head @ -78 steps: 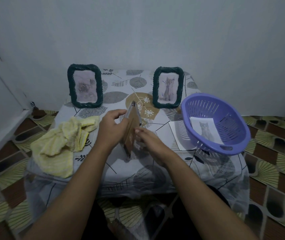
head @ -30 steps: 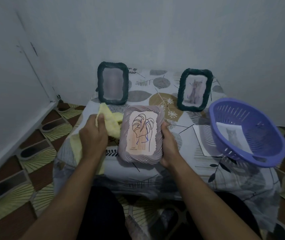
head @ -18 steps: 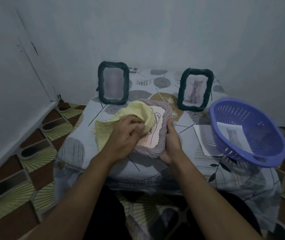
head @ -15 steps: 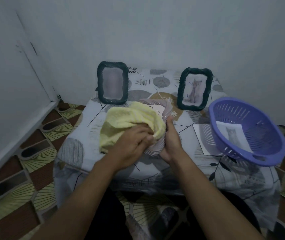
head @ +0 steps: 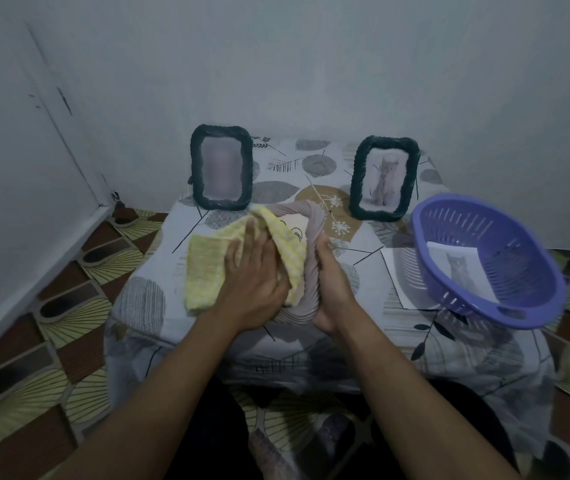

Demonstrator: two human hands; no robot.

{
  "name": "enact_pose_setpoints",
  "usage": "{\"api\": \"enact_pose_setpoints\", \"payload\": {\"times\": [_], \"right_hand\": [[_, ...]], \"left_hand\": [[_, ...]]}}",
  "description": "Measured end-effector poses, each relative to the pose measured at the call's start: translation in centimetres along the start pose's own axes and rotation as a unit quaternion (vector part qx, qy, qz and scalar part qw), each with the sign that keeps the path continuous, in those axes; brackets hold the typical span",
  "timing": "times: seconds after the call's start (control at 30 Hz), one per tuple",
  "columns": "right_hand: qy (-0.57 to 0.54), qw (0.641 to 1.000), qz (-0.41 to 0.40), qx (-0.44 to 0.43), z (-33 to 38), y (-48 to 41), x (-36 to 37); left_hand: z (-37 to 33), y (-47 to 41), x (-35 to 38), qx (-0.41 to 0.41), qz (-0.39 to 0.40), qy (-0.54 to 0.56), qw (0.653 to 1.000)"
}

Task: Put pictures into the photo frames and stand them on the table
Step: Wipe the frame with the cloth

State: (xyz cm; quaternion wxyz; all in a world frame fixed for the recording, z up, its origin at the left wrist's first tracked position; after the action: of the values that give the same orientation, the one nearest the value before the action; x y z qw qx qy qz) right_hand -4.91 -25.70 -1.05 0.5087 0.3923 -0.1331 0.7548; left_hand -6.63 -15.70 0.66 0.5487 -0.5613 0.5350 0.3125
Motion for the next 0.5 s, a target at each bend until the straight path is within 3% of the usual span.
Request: {"api": "enact_pose_setpoints", "payload": {"times": [0.07, 0.17, 0.3, 0.37, 0.43, 0.5], "right_hand": [[0.022, 1.0, 0.0, -0.015, -0.1, -0.1, 0.1], [0.055, 0.996, -0.042, -0.055, 0.7, -0.5, 0.0], [0.127, 0.973, -0.16, -0.105, 3.7, -0.3, -1.8], [0.124, 0.974, -0.156, -0.109, 4.3, 0.3, -2.5], [0.132, 0.975, -0.148, -0.097, 3.8, 0.7, -3.1], [0.133, 0.979, -0.129, -0.088, 2.7, 0.9, -2.7]], "left_hand": [[0.6, -0.9, 0.7, -0.036, 0.062, -0.053, 0.996], [-0.8, -1.7, 1.0, -0.043, 0.081, -0.02, 0.996], [-5.1, 0.6, 2.2, 0.083, 0.086, 0.042, 0.992], [-5.6, 1.5, 2.1, 0.113, 0.109, 0.02, 0.987], [-4.5, 0.8, 1.9, 0.068, 0.128, -0.028, 0.989], [-2.4, -1.1, 1.0, -0.019, 0.09, -0.039, 0.995]]}}
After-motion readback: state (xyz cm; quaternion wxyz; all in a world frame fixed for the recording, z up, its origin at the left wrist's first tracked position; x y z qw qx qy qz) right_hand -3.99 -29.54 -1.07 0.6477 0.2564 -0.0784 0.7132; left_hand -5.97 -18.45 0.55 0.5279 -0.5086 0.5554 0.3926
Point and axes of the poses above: each hand's wrist, its own y-axis away from the middle knuckle, its own x-axis out of the palm, z = x × y, the point moved 6 cm from there along -y, towards the middle knuckle, and after that the axes turned 1 degree about z, right-handed, at the moved point
